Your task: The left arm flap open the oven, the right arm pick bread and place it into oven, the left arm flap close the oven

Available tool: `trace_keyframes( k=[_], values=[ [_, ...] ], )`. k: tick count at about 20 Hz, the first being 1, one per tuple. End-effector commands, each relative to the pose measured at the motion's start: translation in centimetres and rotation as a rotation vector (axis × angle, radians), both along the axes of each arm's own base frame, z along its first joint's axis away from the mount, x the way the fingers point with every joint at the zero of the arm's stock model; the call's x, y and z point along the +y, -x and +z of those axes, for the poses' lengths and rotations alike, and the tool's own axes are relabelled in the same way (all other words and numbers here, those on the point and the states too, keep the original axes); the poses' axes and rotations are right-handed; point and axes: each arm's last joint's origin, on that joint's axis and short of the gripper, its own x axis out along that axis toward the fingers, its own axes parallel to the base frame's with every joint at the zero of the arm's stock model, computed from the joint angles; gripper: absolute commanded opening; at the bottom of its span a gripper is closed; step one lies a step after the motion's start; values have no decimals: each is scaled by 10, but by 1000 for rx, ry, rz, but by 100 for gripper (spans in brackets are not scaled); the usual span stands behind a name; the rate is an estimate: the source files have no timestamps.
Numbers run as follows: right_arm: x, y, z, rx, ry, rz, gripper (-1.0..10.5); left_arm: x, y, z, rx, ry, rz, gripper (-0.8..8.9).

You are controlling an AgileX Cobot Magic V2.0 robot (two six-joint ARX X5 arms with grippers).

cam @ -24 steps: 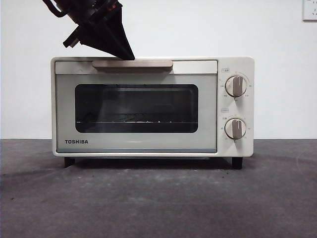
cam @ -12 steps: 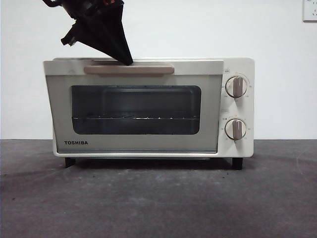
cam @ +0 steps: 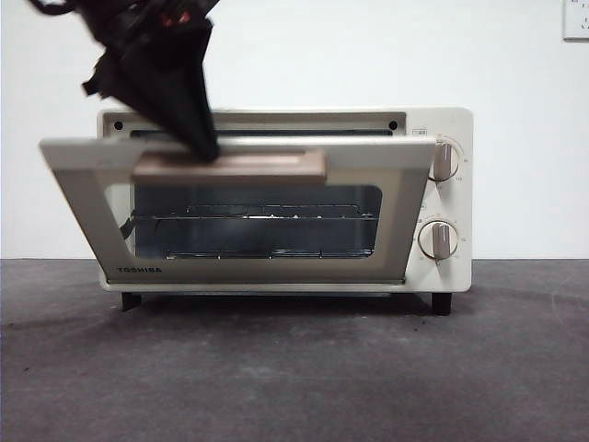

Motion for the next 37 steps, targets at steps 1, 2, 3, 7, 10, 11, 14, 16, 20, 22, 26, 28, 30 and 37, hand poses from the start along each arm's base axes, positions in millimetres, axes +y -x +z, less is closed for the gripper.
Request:
trace_keyframes(
  k=[1,2,3,7,10,11,14,16,20,22,26,28,30,37],
  values=[
    [0,1,6,-23,-18,2,161,3,1,-17,-36,-11,93,8],
    [0,1,6,-26,-19,2,161,4,7,-22,-38,0,96,8],
    [0,1,6,-26,-19,2,161,5,12,-28,-39,11,101,8],
    [0,1,6,-26,-19,2,161,5,28,-50,-42,43,146,8],
    [0,1,6,-26,-19,2,161,2,36,-62,-59,42,169,8],
    [0,1,6,-25,-19,2,161,1,38,-65,-58,43,173,8],
    [0,1,6,-26,-19,2,161,-3,43,-67,-64,32,161,8],
    [0,1,6,-26,-19,2,161,-5,45,-67,-63,27,146,8],
    [0,1,6,-26,-18,1,161,-5,50,-70,-41,-21,105,8],
    [0,1,6,-27,-18,2,161,-5,52,-71,-34,-27,97,8],
    [0,1,6,-21,-22,-1,161,-7,59,-71,-11,-43,69,8],
    [0,1,6,3,-45,-9,161,-2,64,-65,-2,-36,60,7],
    [2,-2,6,30,-59,13,161,5,71,-55,-18,-18,62,8],
    [20,-43,-1,197,-29,65,161,46,106,-4,-191,104,156,7]
  ],
)
